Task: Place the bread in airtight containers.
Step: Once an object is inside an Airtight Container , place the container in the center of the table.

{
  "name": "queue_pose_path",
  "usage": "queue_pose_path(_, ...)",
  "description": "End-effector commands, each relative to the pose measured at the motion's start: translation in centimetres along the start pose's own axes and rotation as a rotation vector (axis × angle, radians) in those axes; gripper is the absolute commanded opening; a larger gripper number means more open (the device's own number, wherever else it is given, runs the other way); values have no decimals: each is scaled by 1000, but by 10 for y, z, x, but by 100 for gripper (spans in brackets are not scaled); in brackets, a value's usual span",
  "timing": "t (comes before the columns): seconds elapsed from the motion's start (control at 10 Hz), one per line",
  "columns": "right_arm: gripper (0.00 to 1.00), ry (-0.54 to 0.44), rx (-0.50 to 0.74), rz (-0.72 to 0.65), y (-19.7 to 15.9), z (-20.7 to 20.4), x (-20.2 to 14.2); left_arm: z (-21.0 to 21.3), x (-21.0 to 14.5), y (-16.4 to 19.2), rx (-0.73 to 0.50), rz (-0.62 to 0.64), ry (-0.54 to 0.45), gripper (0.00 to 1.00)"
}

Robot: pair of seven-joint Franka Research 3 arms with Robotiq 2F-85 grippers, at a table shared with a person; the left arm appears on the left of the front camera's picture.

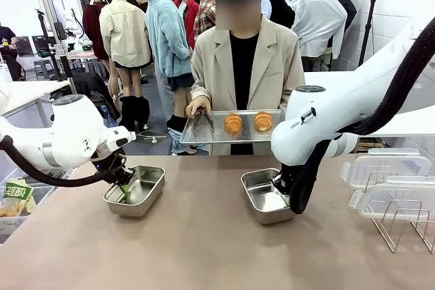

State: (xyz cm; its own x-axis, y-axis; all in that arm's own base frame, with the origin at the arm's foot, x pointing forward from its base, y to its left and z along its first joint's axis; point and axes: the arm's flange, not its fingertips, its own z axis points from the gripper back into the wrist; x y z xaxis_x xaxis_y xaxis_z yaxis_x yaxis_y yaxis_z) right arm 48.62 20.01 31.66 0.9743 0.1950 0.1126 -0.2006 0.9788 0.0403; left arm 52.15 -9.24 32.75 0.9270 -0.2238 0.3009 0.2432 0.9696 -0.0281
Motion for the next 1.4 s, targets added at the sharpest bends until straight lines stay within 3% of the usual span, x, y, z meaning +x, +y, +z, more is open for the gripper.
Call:
queue_pose_path(0.0,0,-56,4,-129,-10,45,-19,56,-3,-26,76,-3,-48,0)
queue_pose_path(0.2,0,-66,55,-155,-16,84,-15,96,1,-37,117,11,-107,0)
queue_pose_path(0.5,0,-58,29,-312,-26,129,-2,125,13,-52,100,34,-92,0)
queue_pose_path(0.7,0,-18,16,-341,-21,124,13,126,25,-54,87,117,-74,0)
queue_pose_path(0.8,0,-62,42,-292,-33,132,-7,128,9,-48,96,19,-98,0)
queue_pose_path(1.3,0,-62,42,-292,-33,132,-7,128,9,-48,96,19,-98,0)
